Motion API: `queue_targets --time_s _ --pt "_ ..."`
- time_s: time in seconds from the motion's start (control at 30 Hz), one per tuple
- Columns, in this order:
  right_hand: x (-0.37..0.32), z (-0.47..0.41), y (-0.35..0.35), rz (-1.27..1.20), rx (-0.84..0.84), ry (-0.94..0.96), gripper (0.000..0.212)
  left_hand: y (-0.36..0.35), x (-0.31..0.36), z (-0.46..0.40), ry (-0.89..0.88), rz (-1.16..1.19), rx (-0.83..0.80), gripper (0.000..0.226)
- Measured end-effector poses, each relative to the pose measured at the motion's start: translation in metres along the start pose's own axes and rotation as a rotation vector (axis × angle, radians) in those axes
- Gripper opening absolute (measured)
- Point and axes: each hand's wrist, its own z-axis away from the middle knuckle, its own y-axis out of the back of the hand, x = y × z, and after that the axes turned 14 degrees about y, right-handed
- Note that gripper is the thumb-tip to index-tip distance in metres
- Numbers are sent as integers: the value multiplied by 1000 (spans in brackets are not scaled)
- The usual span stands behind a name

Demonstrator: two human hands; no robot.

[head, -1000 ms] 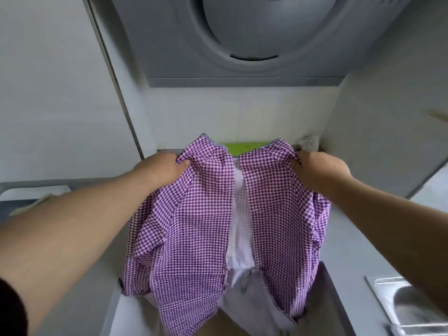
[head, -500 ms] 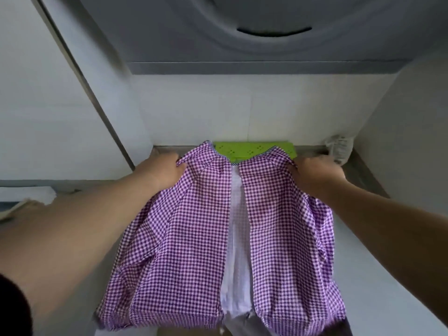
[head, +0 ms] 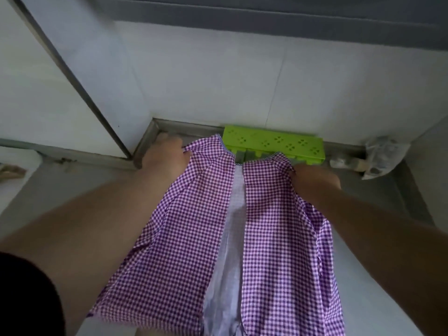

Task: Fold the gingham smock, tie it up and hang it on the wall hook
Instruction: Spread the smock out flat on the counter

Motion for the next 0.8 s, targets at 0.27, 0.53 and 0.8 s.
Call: queue_targets --time_s 0.27,0.53,0.8 --pt "-4 -36 -29 -37 -72 -36 38 -49 -11 53 -579 -286 -122 30" --pt "1 -48 -69 40 -13 9 47 -117 -32 98 -512 -707 -571 127" --pt "-59 54 -113 -14 0 839 39 -139 -27 100 -459 -798 -558 142"
